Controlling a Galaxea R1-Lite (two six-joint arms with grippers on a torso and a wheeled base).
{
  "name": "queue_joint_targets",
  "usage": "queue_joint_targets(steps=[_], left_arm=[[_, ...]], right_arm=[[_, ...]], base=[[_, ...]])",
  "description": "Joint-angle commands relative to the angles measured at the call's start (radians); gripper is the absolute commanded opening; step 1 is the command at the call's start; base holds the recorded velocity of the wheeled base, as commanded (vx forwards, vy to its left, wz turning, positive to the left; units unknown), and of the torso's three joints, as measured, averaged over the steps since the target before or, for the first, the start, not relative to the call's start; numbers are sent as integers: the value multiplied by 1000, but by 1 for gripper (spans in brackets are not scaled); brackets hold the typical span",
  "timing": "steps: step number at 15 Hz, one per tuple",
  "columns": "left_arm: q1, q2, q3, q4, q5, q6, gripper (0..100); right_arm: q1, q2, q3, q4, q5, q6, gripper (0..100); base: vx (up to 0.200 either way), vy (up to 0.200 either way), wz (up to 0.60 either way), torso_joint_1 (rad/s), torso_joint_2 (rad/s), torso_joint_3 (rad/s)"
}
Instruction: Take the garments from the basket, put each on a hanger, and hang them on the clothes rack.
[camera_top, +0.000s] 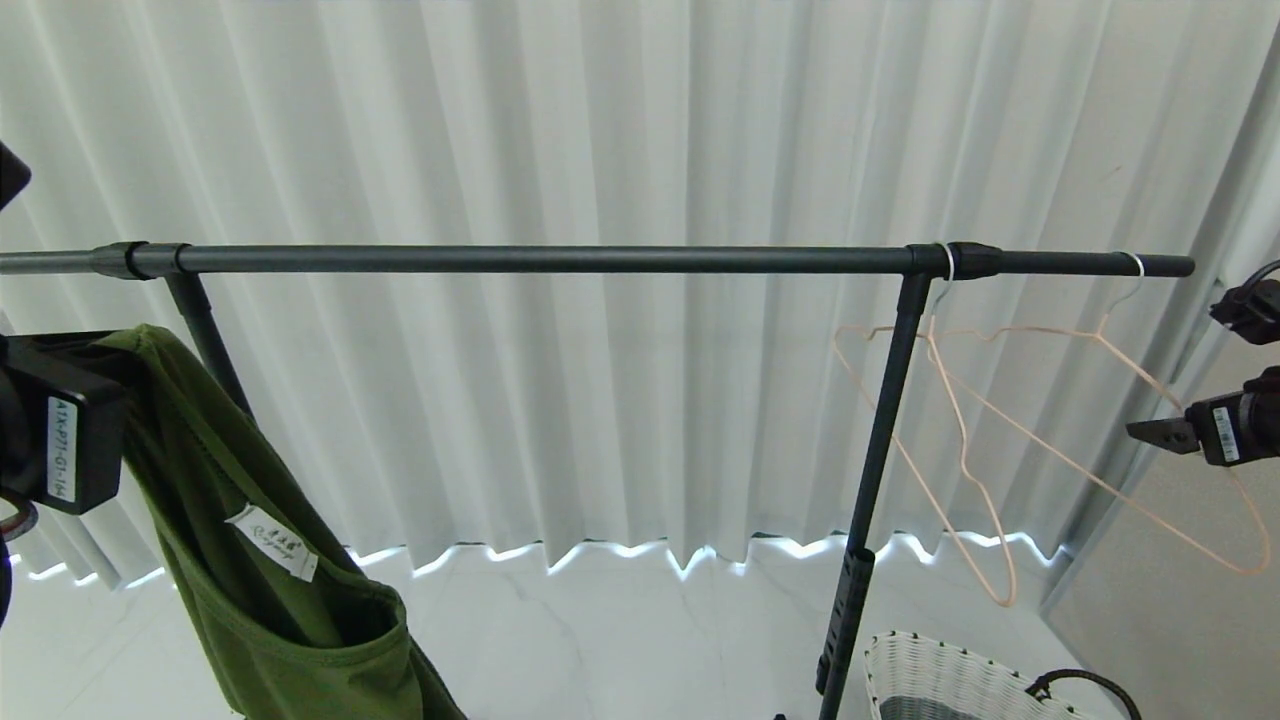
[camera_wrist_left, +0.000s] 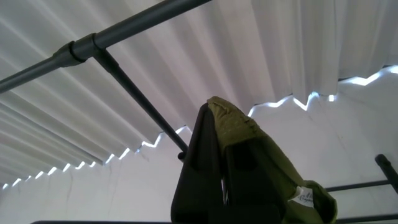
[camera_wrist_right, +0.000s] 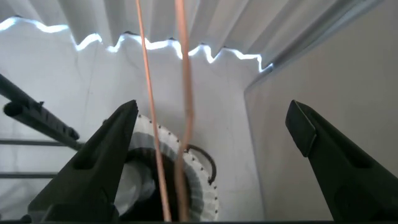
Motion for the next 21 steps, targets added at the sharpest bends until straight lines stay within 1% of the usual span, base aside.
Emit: queue_joint_targets(steps=[1, 3, 4, 5, 6, 7, 9, 13, 14, 16, 21], left_arm=[[0, -1, -2, 0, 0, -1, 0], [0, -4, -2, 0, 0, 1, 0], [0, -6, -4, -1, 0, 1, 0], [0, -7, -4, 0, 0, 1, 0], [2, -7, -4, -1, 0, 1, 0], [2, -7, -5, 0, 0, 1, 0], [2, -11, -5, -1, 0, 1, 0], [2, -18, -4, 0, 2, 2, 0], [0, -17, -4, 0, 2, 2, 0], [2, -20, -4, 0, 2, 2, 0], [0, -23, -2, 0, 2, 2, 0]], right_arm=[[7, 23, -40, 25, 3, 16, 100], [38, 44, -54, 35, 1, 53, 100], [82, 60, -72, 45, -8, 99, 100], [108, 69, -84, 79, -26, 128, 100], [128, 79, -87, 100, -60, 155, 100], [145, 109, -89, 94, -106, 197, 100], [153, 142, -110, 90, -161, 255, 100], [153, 158, -120, 88, -169, 278, 100], [154, 161, -117, 88, -169, 284, 0], [162, 164, -123, 90, -170, 307, 0], [160, 145, -121, 94, -175, 321, 0]], base=[[0, 0, 0, 0, 0, 0], [0, 0, 0, 0, 0, 0], [0, 0, 0, 0, 0, 0], [0, 0, 0, 0, 0, 0], [0, 0, 0, 0, 0, 0], [0, 0, 0, 0, 0, 0], [0, 0, 0, 0, 0, 0], [0, 0, 0, 0, 0, 0], [0, 0, 0, 0, 0, 0], [0, 0, 0, 0, 0, 0], [0, 0, 0, 0, 0, 0]])
